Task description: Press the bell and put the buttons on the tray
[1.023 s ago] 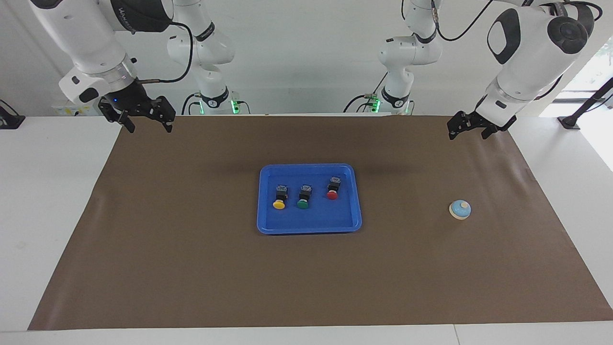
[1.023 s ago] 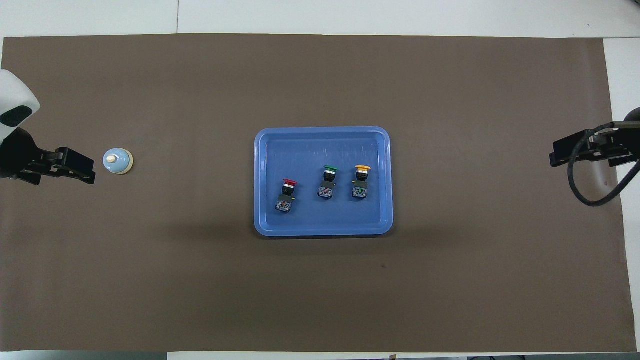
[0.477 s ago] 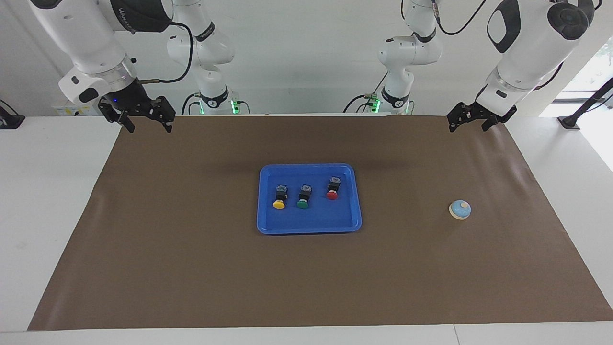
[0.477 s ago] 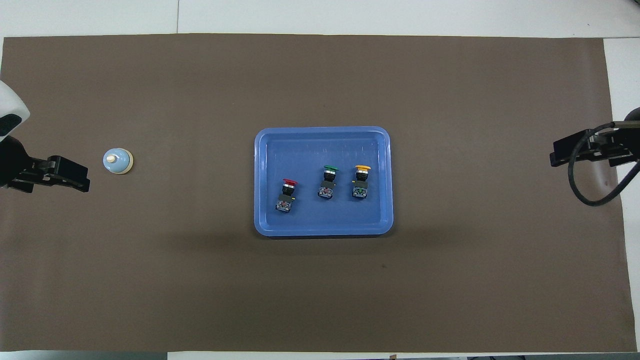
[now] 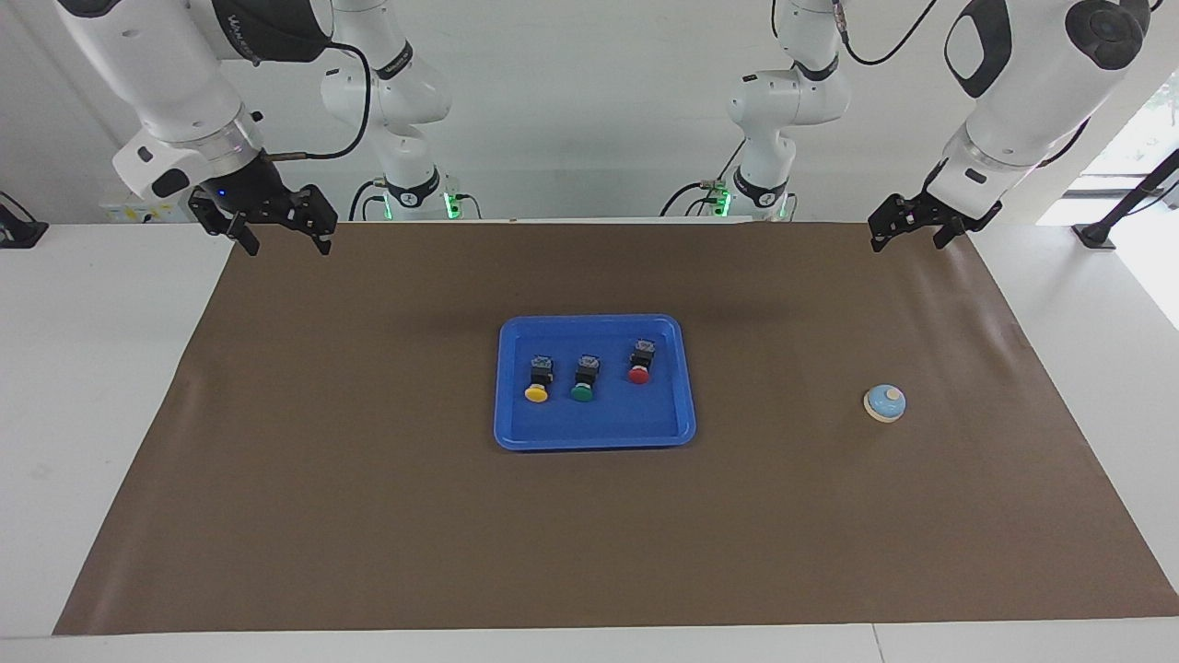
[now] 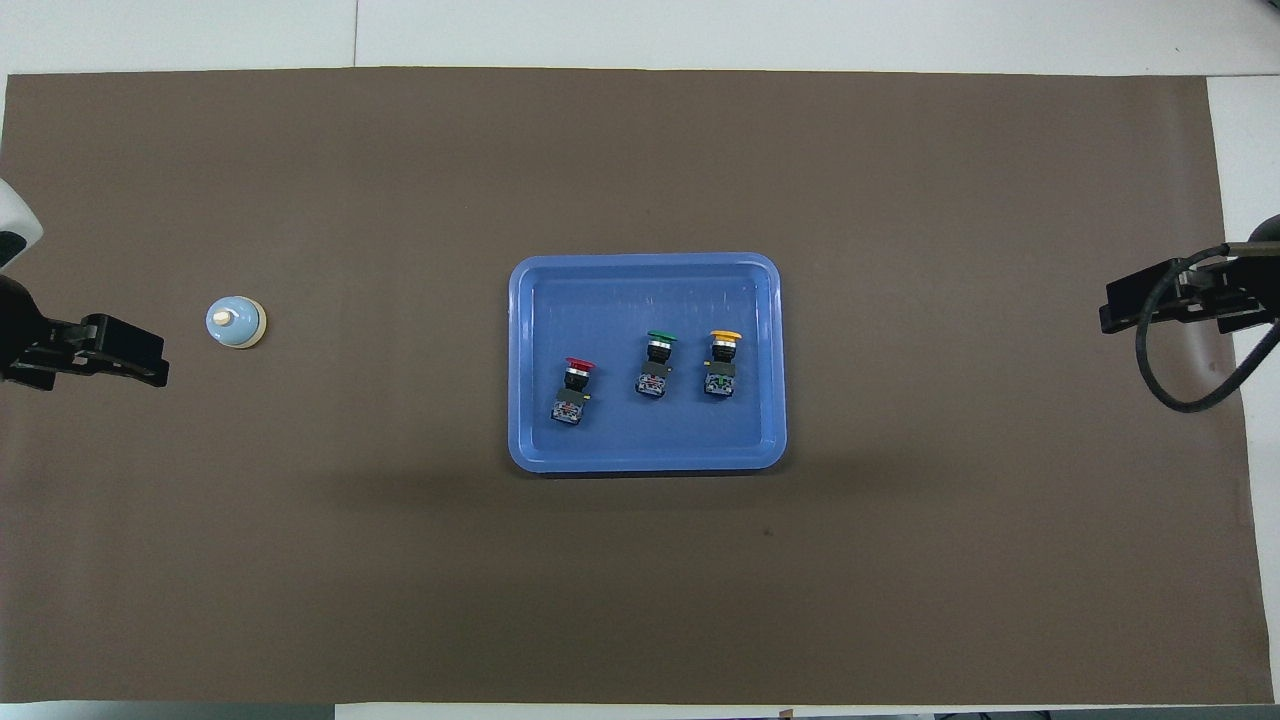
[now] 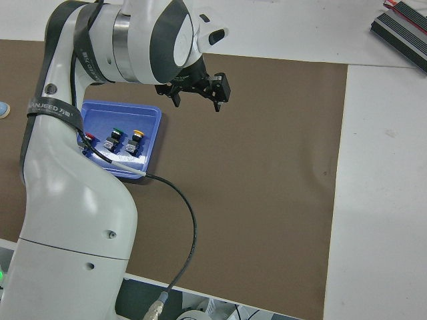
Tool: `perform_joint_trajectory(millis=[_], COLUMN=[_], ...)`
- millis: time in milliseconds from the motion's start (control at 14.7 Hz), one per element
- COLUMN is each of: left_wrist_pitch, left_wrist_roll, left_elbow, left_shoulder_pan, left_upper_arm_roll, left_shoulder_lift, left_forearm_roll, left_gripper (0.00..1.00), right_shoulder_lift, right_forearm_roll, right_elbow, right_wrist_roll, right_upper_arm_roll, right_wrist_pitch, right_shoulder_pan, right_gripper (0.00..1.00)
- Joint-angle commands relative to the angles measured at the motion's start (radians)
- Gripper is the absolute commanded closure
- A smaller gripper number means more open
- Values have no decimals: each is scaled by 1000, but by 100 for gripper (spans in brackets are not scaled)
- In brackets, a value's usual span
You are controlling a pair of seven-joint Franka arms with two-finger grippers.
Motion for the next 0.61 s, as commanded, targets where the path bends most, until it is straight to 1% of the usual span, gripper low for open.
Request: perform_joint_trajectory(millis=[0,545], left_wrist_pitch=[18,44], left_wrist_roll=[-3,1], left_elbow=[-32,-27], left_shoulder_pan=[5,-4], left_upper_arm_roll=[-7,-7], left_shoulder_lift=[-31,-37], left_forearm_roll=[15,20], left_gripper=[0,0], right_shoulder_lift=[-6,-6], right_forearm_roll=[10,10], right_elbow=[-2,-2], right_wrist_roll=[-21,-21], right_upper_arm_roll=[9,9], right_wrist_pitch=[-18,-17], right_shoulder_pan=[-16,-16], right_gripper=[0,0])
